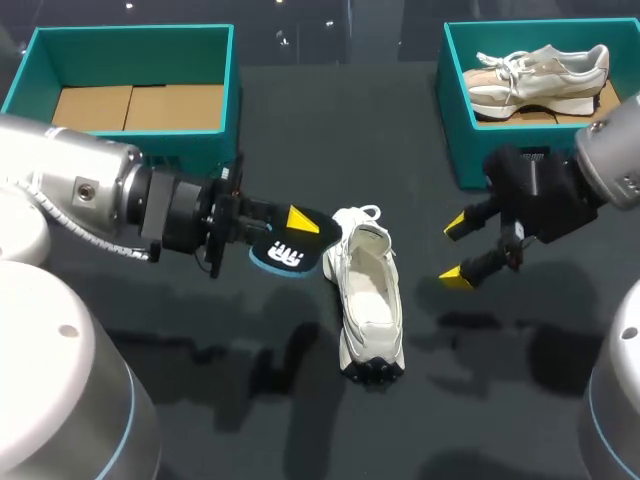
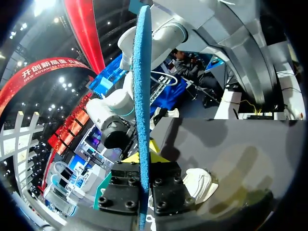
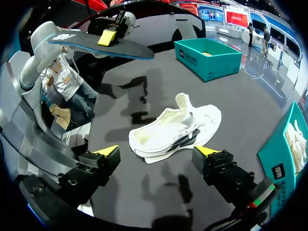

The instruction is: Take the shoe out of the shoebox, open the shoe tongue, remove and reinsert the insole, then place the shoe into the shoebox

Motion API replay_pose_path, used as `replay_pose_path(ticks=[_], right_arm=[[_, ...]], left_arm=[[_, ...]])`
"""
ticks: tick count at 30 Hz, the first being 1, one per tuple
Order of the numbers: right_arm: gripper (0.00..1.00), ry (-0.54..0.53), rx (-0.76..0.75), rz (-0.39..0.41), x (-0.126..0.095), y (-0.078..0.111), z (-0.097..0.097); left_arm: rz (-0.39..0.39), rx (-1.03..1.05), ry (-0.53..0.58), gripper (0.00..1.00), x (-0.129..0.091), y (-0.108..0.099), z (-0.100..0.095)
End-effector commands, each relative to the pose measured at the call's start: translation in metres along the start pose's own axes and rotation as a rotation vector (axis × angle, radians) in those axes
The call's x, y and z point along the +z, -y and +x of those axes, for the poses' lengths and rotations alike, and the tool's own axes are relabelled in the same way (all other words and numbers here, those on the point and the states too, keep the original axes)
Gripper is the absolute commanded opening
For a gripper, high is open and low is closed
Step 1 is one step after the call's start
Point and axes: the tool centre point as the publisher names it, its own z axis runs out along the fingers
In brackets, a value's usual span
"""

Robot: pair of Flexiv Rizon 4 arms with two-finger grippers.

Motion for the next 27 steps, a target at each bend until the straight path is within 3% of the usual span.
replay_pose_path(ticks=[1, 7, 9, 15, 22, 27], right_arm=[[1.0, 0.051, 0.004, 0.036, -0.005, -0.006, 0.008], [1.0, 0.051, 0.004, 0.036, -0.005, -0.006, 0.008], [1.0, 0.119, -0.065, 0.066, -0.008, -0.009, 0.014], [1.0, 0.227, -0.128, 0.134, 0.015, 0.006, 0.028], [1.0, 0.252, -0.137, 0.136, 0.033, 0.021, 0.027], [1.0, 0.23, -0.129, 0.134, 0.04, 0.026, 0.023]], left_arm=[[-0.002, 0.001, 0.0, 0.0, -0.001, 0.001, 0.001], [-0.002, 0.001, 0.0, 0.0, -0.001, 0.001, 0.001], [-0.003, -0.001, -0.006, 0.0, 0.002, 0.004, 0.003], [0.016, -0.099, 0.0, 0.0, 0.015, 0.018, 0.03], [0.023, -0.138, -0.02, 0.0, 0.034, 0.015, 0.062], [0.025, -0.149, -0.024, 0.0, 0.044, 0.011, 0.075]])
